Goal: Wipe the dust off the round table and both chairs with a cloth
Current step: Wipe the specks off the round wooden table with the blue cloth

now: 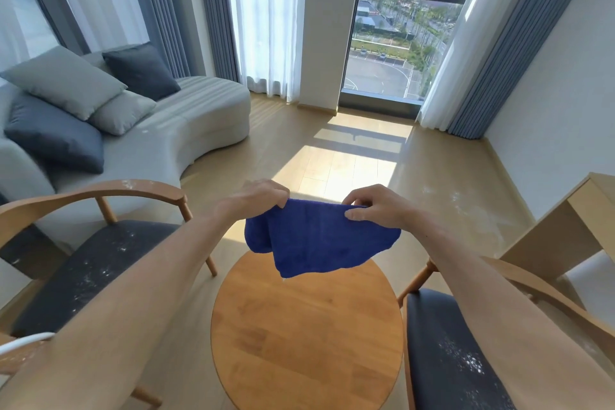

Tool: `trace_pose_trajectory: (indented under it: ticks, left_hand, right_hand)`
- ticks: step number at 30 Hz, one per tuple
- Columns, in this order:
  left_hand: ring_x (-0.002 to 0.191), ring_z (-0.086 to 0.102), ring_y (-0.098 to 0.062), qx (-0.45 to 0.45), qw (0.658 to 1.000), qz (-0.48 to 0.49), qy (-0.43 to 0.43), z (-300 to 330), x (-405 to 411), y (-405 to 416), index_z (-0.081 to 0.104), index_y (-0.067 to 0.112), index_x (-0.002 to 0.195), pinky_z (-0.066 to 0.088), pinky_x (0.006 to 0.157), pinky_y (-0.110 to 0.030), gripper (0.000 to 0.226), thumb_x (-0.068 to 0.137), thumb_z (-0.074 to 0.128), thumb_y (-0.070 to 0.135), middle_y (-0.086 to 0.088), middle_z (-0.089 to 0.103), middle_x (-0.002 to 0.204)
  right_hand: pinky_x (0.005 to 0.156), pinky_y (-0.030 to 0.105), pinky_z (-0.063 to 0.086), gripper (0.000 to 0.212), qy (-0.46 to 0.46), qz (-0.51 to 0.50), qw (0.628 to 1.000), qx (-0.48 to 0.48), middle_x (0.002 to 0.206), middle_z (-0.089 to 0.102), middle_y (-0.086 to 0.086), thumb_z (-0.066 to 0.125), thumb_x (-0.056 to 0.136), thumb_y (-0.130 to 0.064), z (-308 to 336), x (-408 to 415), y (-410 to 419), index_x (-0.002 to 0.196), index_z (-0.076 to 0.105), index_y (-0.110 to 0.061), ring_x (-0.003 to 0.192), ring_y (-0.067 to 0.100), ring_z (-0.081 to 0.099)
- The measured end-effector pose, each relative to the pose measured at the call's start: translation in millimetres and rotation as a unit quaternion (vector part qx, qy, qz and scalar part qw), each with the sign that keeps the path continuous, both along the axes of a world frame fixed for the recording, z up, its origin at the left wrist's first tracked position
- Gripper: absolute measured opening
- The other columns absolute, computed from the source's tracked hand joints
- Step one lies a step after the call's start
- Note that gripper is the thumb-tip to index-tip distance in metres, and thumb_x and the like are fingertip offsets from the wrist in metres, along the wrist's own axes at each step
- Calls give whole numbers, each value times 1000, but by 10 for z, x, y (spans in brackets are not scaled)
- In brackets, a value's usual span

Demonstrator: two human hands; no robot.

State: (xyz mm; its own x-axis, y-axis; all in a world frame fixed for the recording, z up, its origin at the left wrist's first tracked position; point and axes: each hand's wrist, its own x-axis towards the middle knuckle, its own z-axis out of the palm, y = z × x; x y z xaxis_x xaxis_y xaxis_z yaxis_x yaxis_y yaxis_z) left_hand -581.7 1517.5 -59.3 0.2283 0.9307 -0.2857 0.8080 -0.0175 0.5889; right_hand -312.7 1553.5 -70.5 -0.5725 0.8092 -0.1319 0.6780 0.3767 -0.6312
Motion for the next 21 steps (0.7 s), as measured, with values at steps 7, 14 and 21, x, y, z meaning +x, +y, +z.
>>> trace_pose_trajectory:
  ticks: [7, 14, 21]
  left_hand:
    - [102, 52, -15, 70, 989, -117, 62, -24, 56, -40, 59, 33, 118, 34, 88, -34, 27, 99, 40, 28, 10, 62, 110]
    - [103, 35, -11, 113, 974, -144, 135, -28, 49, 65, 64, 31, 109, 29, 93, -34, 25, 96, 45, 22, 7, 44, 103]
    - [66, 62, -13, 90, 988, -85, 95, -36, 122, 102, 63, 23, 80, 41, 63, -25, 33, 83, 37, 3, 11, 59, 61]
  right_hand:
    - [78, 34, 53, 18, -38, 12, 998, 42, 94, 66, -8, 52, 95, -22, 14, -45, 0, 99, 69, -27, 85, 13, 62]
    - [78, 35, 53, 16, -62, 37, 996, 45, 92, 64, -12, 56, 93, -22, 49, -126, 4, 99, 69, -26, 83, 11, 60]
    - [73, 28, 50, 15, -64, 44, 995, 62, 88, 63, -15, 56, 92, -21, 59, -170, 17, 98, 69, -27, 80, 9, 60]
